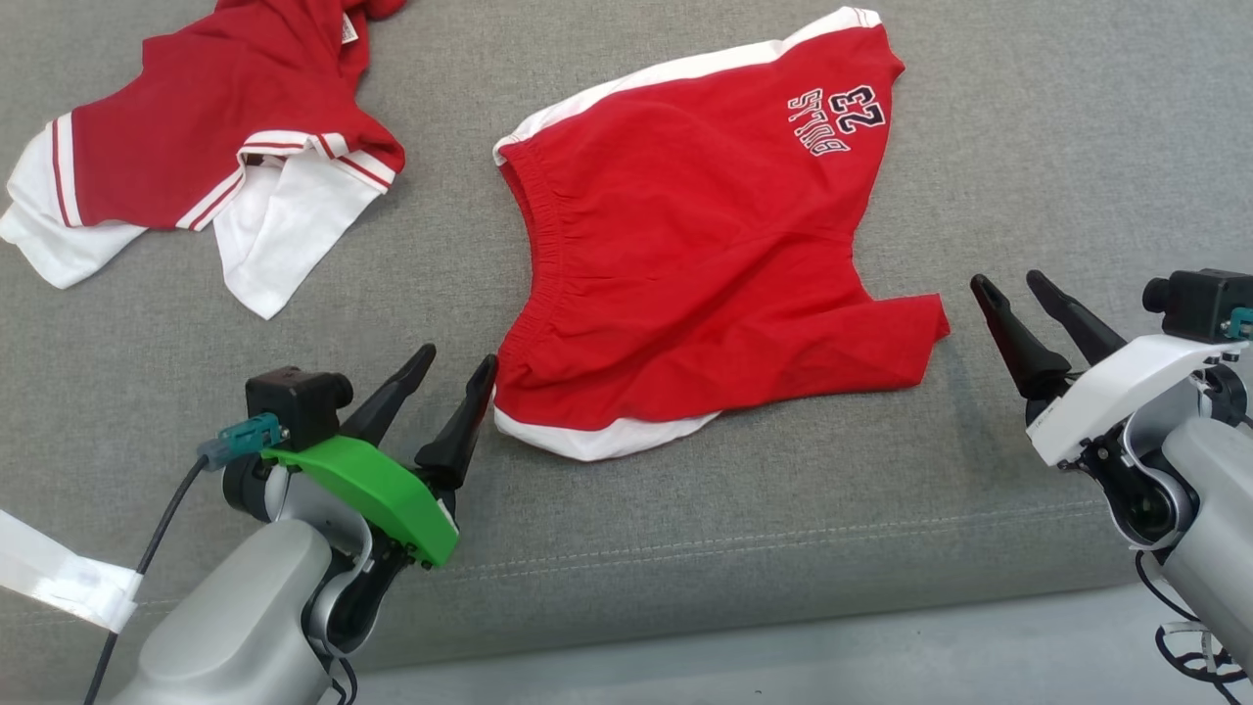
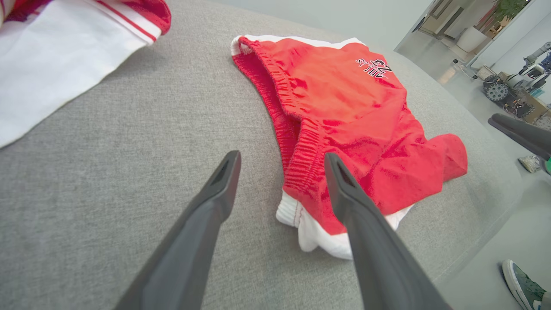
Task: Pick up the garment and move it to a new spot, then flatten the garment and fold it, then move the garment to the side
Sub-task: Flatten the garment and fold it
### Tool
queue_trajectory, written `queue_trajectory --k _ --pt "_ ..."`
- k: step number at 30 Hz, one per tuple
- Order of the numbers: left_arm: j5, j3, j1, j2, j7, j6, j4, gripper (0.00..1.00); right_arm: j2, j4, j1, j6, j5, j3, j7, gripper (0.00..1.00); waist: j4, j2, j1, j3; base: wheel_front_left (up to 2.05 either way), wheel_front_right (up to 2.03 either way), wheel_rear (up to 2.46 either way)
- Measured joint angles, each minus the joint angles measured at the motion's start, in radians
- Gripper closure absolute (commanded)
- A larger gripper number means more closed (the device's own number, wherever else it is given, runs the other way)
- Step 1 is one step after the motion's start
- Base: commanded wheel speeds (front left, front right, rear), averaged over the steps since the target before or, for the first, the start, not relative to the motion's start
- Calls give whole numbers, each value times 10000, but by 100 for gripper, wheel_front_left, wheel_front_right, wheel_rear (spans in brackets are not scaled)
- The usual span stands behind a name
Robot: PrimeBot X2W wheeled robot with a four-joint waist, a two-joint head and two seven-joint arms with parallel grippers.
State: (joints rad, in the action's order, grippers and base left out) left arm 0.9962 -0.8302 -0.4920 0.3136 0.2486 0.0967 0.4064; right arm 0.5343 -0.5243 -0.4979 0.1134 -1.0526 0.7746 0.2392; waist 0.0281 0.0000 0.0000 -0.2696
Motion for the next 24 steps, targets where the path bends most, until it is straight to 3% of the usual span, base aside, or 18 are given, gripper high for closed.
queue_trajectory --k 7,12,24 --pt "-1133 332 162 249 2 -194 -644 0 -86 286 575 2 100 -305 82 0 46 0 0 143 0 0 0" --pt "-2031 50 451 479 2 -368 -633 0 -370 320 978 2 265 -224 82 0 73 0 0 155 0 0 0" --pt "-2192 44 737 284 2 -370 -1041 0 -907 188 1097 4 886 270 82 0 88 0 0 -65 0 0 0"
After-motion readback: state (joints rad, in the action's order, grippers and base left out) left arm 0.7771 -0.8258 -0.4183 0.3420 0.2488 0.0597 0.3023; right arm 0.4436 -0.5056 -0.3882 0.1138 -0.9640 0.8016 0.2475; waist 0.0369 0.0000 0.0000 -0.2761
